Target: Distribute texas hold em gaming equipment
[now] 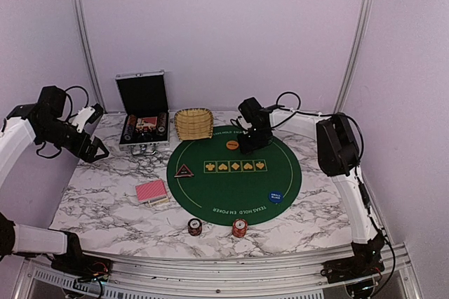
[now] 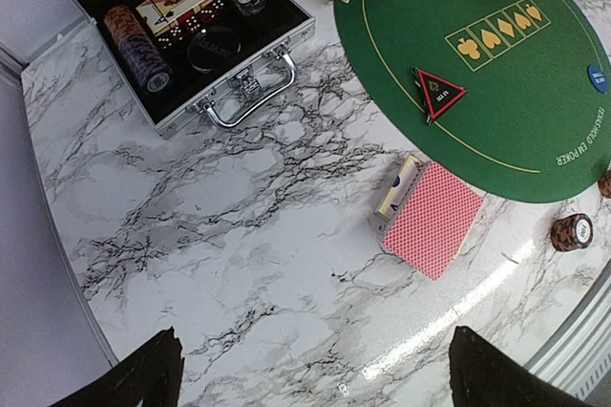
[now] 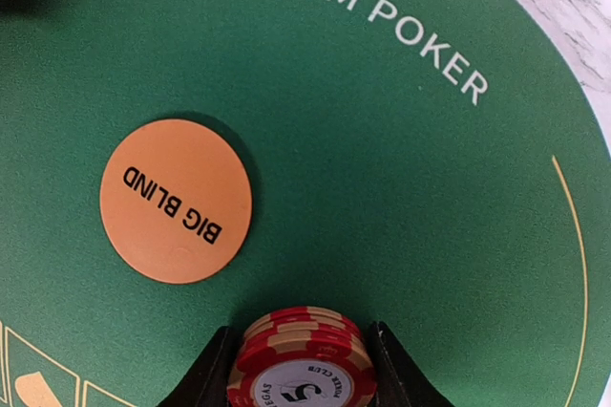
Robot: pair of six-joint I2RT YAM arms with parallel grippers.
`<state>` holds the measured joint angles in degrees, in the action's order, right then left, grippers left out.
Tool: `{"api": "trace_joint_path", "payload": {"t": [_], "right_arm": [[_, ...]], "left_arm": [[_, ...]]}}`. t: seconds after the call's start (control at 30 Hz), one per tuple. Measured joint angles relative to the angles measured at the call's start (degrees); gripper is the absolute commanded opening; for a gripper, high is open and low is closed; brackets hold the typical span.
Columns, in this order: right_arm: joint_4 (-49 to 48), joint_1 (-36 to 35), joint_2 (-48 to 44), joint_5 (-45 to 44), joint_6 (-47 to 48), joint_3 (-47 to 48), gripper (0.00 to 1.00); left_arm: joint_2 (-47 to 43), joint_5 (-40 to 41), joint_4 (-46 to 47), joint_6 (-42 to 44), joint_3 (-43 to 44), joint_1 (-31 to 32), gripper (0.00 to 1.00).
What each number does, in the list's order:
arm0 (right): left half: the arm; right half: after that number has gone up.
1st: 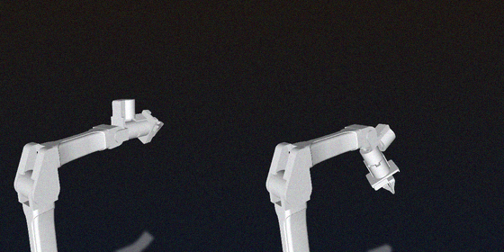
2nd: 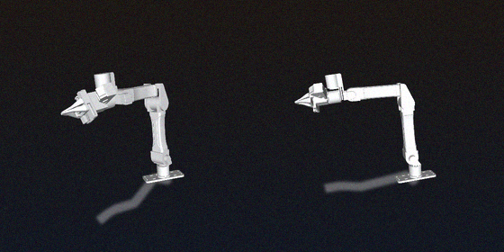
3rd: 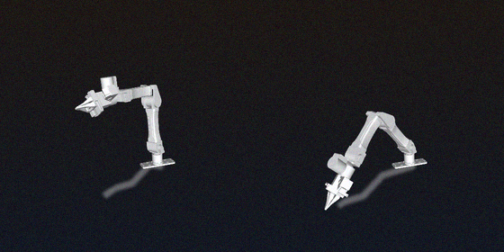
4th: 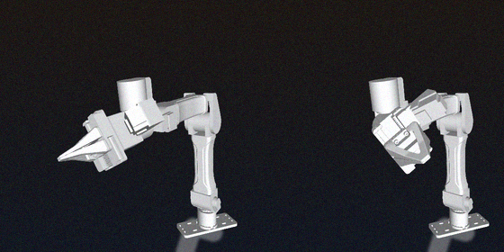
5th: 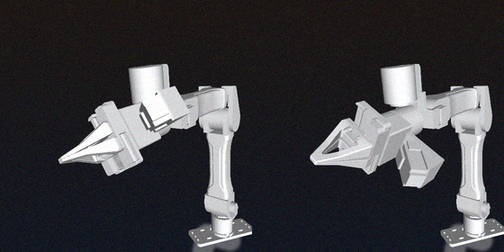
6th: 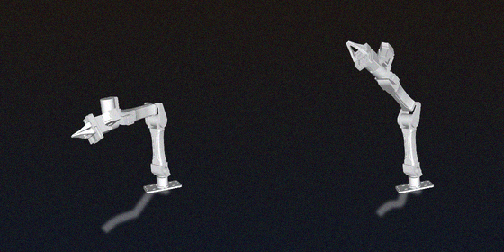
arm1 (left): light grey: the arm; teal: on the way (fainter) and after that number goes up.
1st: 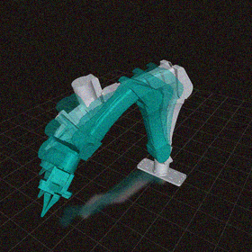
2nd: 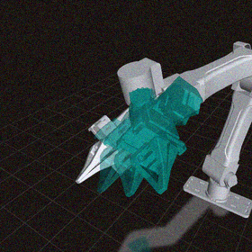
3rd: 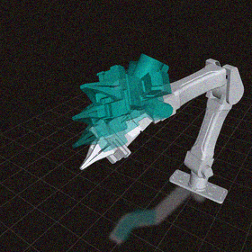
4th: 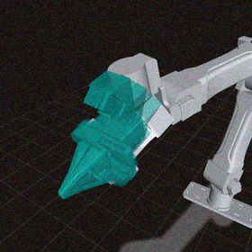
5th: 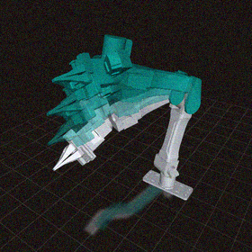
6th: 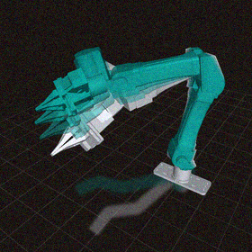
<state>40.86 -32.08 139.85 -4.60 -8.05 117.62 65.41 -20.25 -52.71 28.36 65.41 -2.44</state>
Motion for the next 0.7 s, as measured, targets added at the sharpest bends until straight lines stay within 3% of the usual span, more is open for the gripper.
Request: {"api": "trace_joint_path", "payload": {"t": [0.17,0.37,0.7], "right_arm": [[-0.2,0.0,0.0,-0.5,0.3,0.0,0.48],[-0.3,0.0,0.0,-1.8,0.9,0.0,0.7],[0.0,-0.4,-4.5,-2.9,1.7,-2.8,0.75]], "left_arm": [[0.0,0.0,0.0,0.0,0.0,0.0,0.99],[0.0,0.0,0.0,0.0,0.0,0.0,0.99],[0.0,0.4,0.0,-0.1,0.0,0.0,0.99]]}}
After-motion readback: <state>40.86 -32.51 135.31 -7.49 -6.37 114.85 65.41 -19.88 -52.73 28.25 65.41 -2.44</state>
